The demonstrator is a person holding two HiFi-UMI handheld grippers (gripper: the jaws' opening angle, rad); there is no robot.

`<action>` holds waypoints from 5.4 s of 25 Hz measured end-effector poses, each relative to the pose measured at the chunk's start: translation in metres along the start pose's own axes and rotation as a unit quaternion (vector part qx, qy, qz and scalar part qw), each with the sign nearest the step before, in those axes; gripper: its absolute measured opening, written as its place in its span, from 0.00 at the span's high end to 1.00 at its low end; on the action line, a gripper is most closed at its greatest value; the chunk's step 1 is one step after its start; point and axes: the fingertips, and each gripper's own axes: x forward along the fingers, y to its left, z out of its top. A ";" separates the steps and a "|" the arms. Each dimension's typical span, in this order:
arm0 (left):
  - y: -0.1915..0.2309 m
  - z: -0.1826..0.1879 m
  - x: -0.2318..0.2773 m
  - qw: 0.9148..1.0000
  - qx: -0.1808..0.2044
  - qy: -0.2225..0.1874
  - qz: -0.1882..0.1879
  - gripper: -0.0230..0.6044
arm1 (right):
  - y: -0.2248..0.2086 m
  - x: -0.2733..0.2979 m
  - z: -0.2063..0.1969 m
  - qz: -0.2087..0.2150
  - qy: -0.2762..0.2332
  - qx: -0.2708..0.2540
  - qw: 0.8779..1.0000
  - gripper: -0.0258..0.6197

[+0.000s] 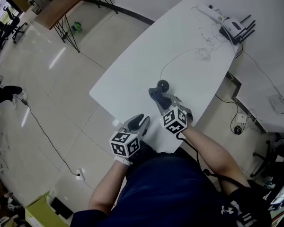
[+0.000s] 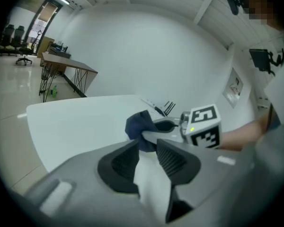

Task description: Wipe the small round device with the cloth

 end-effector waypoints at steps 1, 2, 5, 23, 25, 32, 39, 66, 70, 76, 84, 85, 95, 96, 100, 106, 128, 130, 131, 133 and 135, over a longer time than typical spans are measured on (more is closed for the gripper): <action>0.000 -0.001 -0.001 1.000 -0.001 0.001 0.002 0.78 | 0.004 0.008 -0.008 -0.002 0.022 -0.059 0.998 0.84; 0.002 -0.002 -0.003 1.000 -0.002 0.003 0.005 0.78 | 0.008 0.015 -0.016 0.001 0.039 -0.109 0.993 0.84; 0.010 -0.007 -0.010 1.000 -0.005 0.006 0.019 0.79 | 0.019 0.033 -0.037 0.009 0.081 -0.199 0.977 0.84; 0.010 -0.001 0.003 1.000 -0.009 0.012 0.013 0.82 | -0.052 -0.016 0.028 0.020 -0.007 0.135 0.991 0.84; 0.014 -0.004 0.001 1.000 -0.012 0.015 0.019 0.82 | -0.071 -0.018 0.013 0.045 -0.031 0.239 0.970 0.84; 0.027 0.002 -0.008 0.999 -0.012 0.011 0.040 0.82 | -0.113 -0.022 -0.036 0.114 -0.127 0.511 0.842 0.84; 0.021 0.039 0.016 0.998 0.042 0.012 0.038 0.82 | -0.080 0.022 -0.105 0.122 -0.053 0.567 0.813 0.84; 0.030 0.063 0.055 0.979 0.181 0.050 0.084 0.80 | -0.098 -0.021 0.017 0.167 -0.114 0.294 0.934 0.84; 0.017 0.059 0.089 0.962 0.250 0.093 0.065 0.62 | -0.133 -0.015 -0.012 0.163 -0.104 0.392 0.900 0.84; -0.002 0.062 0.137 0.936 0.322 0.134 0.044 0.64 | -0.109 0.019 -0.072 0.166 -0.026 0.415 0.894 0.84; 0.012 0.053 0.156 0.935 0.303 0.175 0.052 0.73 | -0.124 0.001 -0.061 0.058 -0.027 0.262 0.963 0.84; 0.012 0.054 0.156 0.938 0.295 0.173 0.051 0.73 | -0.130 -0.011 -0.041 0.037 -0.053 0.209 0.976 0.84; 0.007 0.062 0.107 0.969 0.208 0.122 0.053 0.74 | -0.059 -0.034 0.060 0.005 -0.098 -0.259 0.961 0.84; 0.007 0.059 0.101 0.971 0.198 0.123 0.053 0.74 | -0.063 -0.029 0.056 -0.010 -0.090 -0.268 0.959 0.84; 0.009 0.048 0.083 0.974 0.176 0.123 0.066 0.74 | -0.114 -0.016 0.028 -0.036 -0.075 -0.105 0.991 0.84; 0.001 0.048 0.065 0.976 0.171 0.110 0.080 0.74 | -0.109 0.014 -0.036 0.044 -0.016 0.050 0.998 0.84; -0.011 0.068 0.096 0.974 0.215 0.072 0.000 0.74 | -0.106 -0.033 0.043 0.028 -0.089 0.106 0.990 0.84; -0.009 0.072 0.101 0.973 0.219 0.070 -0.015 0.74 | -0.112 -0.020 0.026 0.020 -0.060 0.127 0.990 0.84; -0.008 0.074 0.103 0.972 0.222 0.071 -0.020 0.74 | -0.116 -0.015 0.014 0.014 -0.046 0.143 0.989 0.84; -0.004 0.076 0.107 0.972 0.223 0.076 -0.025 0.74 | -0.123 -0.009 -0.010 0.003 -0.019 0.173 0.985 0.84; -0.001 0.075 0.111 0.971 0.222 0.082 -0.026 0.74 | -0.124 -0.007 -0.035 0.002 0.003 0.195 0.981 0.84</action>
